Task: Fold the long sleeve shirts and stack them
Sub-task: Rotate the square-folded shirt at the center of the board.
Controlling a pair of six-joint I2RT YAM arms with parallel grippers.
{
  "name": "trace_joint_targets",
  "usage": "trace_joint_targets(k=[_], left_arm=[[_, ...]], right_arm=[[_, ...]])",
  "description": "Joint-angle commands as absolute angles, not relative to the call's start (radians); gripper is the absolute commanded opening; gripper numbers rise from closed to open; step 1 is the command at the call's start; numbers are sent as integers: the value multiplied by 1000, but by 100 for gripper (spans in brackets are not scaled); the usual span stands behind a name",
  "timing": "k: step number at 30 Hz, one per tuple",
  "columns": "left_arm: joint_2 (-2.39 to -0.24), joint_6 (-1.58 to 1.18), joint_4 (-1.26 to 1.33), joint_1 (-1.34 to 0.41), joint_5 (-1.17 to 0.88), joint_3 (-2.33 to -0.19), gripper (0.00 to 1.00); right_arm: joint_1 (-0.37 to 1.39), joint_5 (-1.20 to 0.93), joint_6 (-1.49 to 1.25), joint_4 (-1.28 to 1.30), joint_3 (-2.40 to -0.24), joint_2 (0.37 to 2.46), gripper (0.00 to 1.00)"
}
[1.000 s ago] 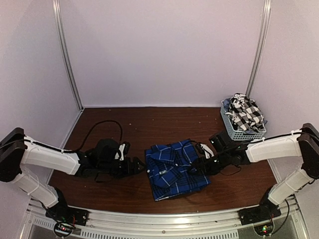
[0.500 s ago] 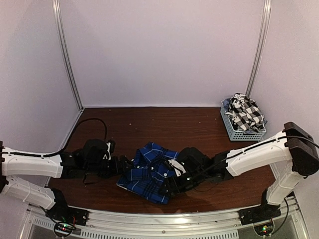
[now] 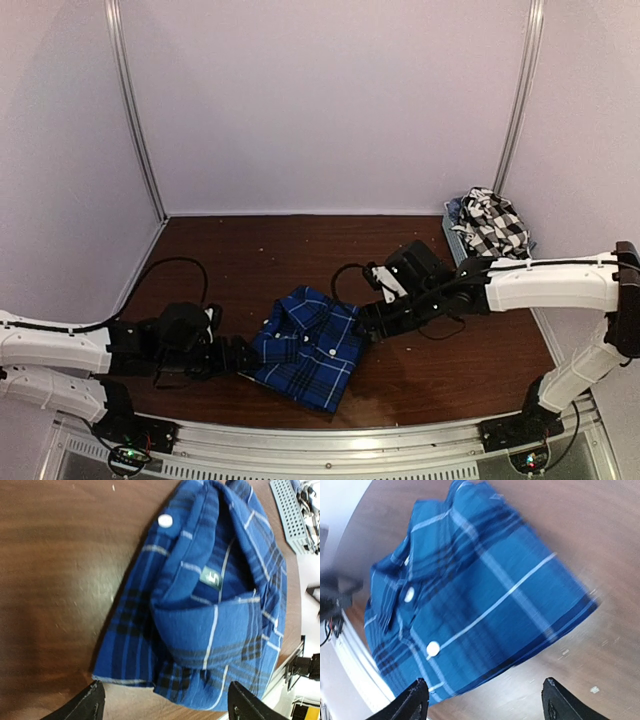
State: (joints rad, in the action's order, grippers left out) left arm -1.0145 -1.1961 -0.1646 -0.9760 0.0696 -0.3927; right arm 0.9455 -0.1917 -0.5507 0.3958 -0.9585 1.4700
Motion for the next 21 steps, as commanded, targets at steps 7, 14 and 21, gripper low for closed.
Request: trace_joint_targets(k=[7,14,21], left_arm=[[-1161,-1385,-138,-1184,163,-408,86],[-1227,-1400,-77,-1213,182,-406,84],[-1227,-1348,-12,-1147,196,-374,68]], right_arm=[[754,-331,-277,420,-1202,1754,79],[718,-476,-225,392,-1253,1918,70],[716,-498,-271,322,-1109,1835,60]])
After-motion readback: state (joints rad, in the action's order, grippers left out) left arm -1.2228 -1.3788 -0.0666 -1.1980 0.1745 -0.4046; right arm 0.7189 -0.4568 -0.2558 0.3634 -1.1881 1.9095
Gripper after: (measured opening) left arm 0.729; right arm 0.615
